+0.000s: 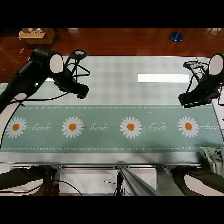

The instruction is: Fold the shirts.

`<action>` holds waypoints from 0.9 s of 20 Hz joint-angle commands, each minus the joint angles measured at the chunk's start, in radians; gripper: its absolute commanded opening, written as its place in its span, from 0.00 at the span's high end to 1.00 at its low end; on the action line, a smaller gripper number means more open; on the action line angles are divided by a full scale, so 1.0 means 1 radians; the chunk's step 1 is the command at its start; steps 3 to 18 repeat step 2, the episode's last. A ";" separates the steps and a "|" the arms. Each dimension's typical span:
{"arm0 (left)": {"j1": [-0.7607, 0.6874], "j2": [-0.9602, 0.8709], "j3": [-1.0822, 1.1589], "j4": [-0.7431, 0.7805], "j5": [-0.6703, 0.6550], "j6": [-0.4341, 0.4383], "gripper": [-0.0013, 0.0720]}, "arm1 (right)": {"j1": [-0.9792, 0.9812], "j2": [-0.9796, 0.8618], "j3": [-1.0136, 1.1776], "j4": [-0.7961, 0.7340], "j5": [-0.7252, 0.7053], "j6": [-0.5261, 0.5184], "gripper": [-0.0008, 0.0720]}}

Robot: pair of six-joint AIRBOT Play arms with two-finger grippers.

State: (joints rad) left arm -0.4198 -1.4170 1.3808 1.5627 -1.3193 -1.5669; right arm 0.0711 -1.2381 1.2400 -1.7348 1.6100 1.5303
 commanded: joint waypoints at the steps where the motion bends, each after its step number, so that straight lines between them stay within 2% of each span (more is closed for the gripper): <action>1: 0.000 0.000 0.001 0.000 0.000 0.002 0.13 | 0.000 0.000 0.001 0.000 0.000 0.000 0.45; 18: 0.000 0.000 0.001 0.000 0.000 0.002 0.13 | 0.000 0.000 0.001 0.000 0.000 0.000 0.45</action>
